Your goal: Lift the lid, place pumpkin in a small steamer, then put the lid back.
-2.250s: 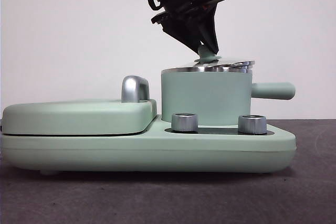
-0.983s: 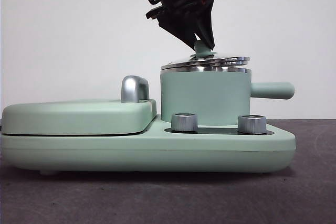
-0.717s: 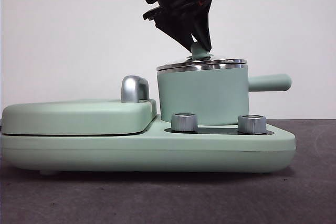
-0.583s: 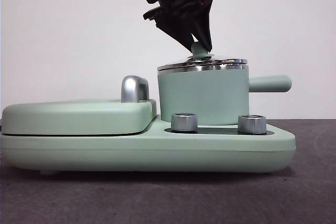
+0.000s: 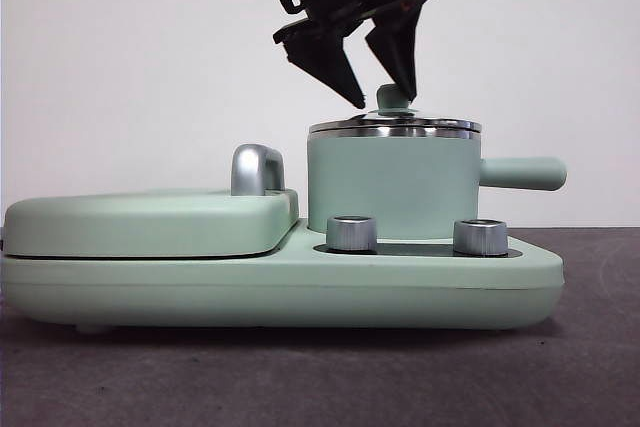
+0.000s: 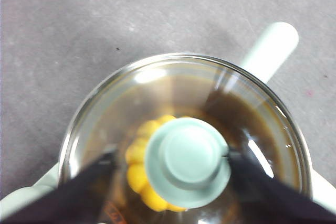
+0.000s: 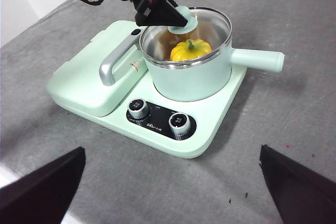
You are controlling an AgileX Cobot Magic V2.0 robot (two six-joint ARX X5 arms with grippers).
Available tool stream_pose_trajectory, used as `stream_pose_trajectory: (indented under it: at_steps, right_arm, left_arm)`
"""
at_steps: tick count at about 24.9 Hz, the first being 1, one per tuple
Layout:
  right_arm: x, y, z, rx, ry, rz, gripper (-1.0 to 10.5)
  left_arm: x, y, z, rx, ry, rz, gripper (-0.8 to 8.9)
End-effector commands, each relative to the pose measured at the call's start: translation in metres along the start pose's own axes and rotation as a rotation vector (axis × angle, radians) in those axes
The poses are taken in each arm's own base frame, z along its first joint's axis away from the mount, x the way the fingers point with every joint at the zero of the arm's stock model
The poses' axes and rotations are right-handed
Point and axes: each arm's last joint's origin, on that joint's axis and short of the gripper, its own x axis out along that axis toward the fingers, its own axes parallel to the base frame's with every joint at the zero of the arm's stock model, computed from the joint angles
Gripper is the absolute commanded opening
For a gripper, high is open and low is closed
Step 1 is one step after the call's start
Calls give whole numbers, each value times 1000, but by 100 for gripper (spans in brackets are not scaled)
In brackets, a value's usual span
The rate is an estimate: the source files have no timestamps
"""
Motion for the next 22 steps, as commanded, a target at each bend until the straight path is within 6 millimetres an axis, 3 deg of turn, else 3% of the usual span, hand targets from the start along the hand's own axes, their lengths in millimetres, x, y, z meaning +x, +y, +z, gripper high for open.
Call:
stream_pose_trajectory:
  at_steps: [1,4,7,10,12,16,20,22]
  right_arm:
    - [-1,1,2,12,-15,10,545]
    - [-1,1,2,12,-14,10,545]
    - [-1,1,2,10,-14,9,545]
    - [-1,1,2,8,-14,10,545]
    - [-1,1,2,8,-14,10,545]
    - [-1,1,2,8,-14,10,545]
    - [-1,1,2,8,-14,10,545]
    - [-1,1,2,8,-13,10,545]
  left_arm:
    - [2,-2,6,-13,-18,-1,525]
    - [-27,-3,11,-14,-30,-1,534]
    - [-86,-4,9,-14,-25,-4,533]
    - [-140,-6,-7,-20,25,-6,531]
    - [-171,-8,-29,-33,28,-6,531]
    - [-214,-16,-106,-155,2,-7,530]
    - [-235,-20,-160,-251,-98,-9,503]
    - [-244,-21,-186,-288,-175,4,425]
